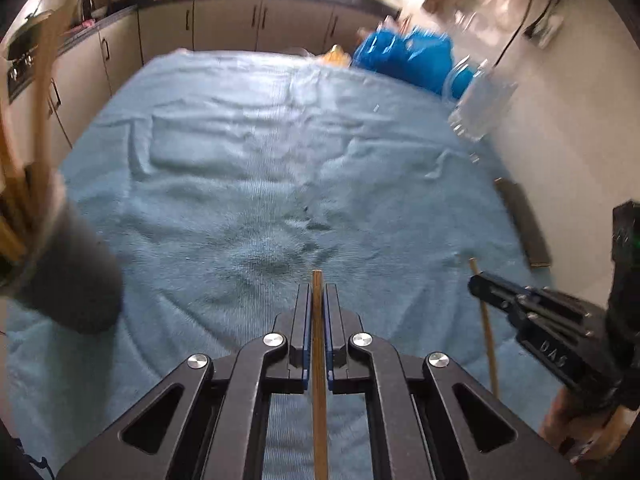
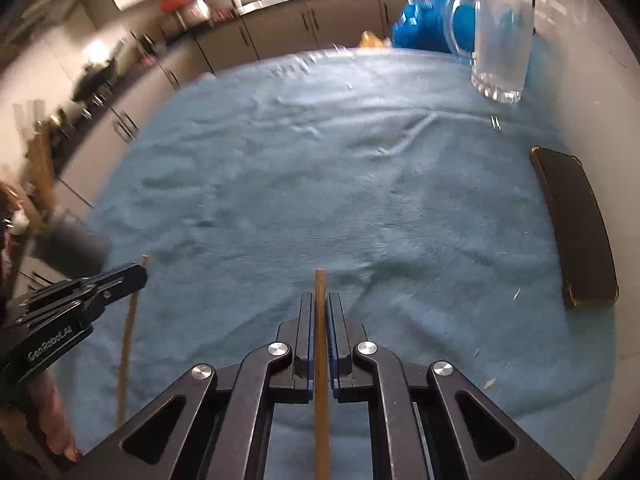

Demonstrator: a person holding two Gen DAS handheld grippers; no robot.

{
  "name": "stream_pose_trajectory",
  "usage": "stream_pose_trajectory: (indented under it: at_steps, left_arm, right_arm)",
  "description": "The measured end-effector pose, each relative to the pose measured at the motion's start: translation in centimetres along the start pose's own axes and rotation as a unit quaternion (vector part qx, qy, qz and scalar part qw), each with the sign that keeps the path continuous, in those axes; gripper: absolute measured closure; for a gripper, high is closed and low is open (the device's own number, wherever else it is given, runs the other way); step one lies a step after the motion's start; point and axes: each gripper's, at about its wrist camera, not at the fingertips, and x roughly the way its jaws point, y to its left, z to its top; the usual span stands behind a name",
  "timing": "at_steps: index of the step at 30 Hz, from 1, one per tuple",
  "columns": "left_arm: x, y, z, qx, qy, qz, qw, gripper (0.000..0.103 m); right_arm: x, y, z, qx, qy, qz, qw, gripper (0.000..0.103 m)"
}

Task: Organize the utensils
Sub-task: 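Lift the held chopsticks upright and carry them toward the black cup with both tools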

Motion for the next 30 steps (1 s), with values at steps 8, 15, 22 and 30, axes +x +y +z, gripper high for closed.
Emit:
stream_pose_trajectory:
  at_steps: [8,15,22,30]
  left_arm:
    - [-8.4,0.0,-2.6,-0.001,-0.1,-0.043,0.9941,0.098]
    - [-13.3,0.5,-4.7,0.003,-0.156,-0.047,0.9866,0.098]
    - [-17.5,2.3,-5.6,-0.013,-0.201,-0.054,0.9781,0.098]
    - [-22.1,4.5,-5.5,-0.025,-0.26,-0.039,0.9644,0.098]
  right_arm:
    - [-7.4,3.4,-3.6,-0.013,-0.124,0.033,0.992,0.097]
    - [-12.6,6.0,-5.3,-0.024,-0.201,0.05,0.978,0.097]
    - [-16.1,9.5,-5.5,-0.054,-0.263,0.063,0.961,0.097]
    - [-17.2,12.8,-4.5,-0.083,-0.29,0.079,0.95,0.097]
